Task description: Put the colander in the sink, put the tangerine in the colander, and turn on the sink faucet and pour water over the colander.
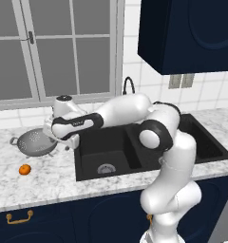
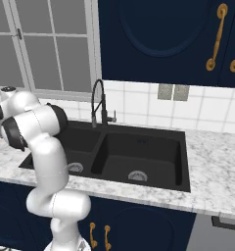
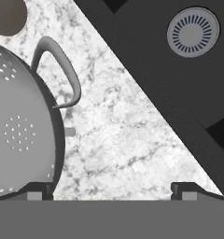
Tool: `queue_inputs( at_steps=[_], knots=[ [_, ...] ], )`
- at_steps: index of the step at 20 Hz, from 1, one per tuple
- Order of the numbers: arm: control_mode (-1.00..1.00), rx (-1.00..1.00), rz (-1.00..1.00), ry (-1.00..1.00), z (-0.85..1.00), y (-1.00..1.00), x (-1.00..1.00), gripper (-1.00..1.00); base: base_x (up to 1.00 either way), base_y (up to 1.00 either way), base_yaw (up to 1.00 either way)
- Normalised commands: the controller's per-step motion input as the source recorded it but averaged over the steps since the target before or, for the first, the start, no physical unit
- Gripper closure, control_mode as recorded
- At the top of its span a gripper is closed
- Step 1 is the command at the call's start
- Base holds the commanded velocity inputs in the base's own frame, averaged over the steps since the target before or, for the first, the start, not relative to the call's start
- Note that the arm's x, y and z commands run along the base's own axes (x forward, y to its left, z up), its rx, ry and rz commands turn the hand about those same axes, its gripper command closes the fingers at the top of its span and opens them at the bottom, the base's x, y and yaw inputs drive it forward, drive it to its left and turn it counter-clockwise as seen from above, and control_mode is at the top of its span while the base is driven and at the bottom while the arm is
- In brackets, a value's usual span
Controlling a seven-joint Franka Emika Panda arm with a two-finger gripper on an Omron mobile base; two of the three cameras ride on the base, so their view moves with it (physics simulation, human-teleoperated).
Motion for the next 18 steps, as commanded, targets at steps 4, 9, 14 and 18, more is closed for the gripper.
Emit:
queue_inputs(
  at_steps=[4,9,14,18],
  knots=[
    [-1.0,0.02,0.02,0.11,-0.09,0.11,0.27,-1.0,0.0,0.0,0.0],
    [-1.0,0.0,0.01,0.09,-0.18,0.2,0.29,-1.0,0.0,0.0,0.0],
    [-1.0,0.0,0.0,0.05,-0.18,0.19,0.29,-1.0,0.0,0.0,0.0],
    [-1.0,-0.01,0.0,0.0,-0.18,0.23,0.2,-1.0,0.0,0.0,0.0]
  ],
)
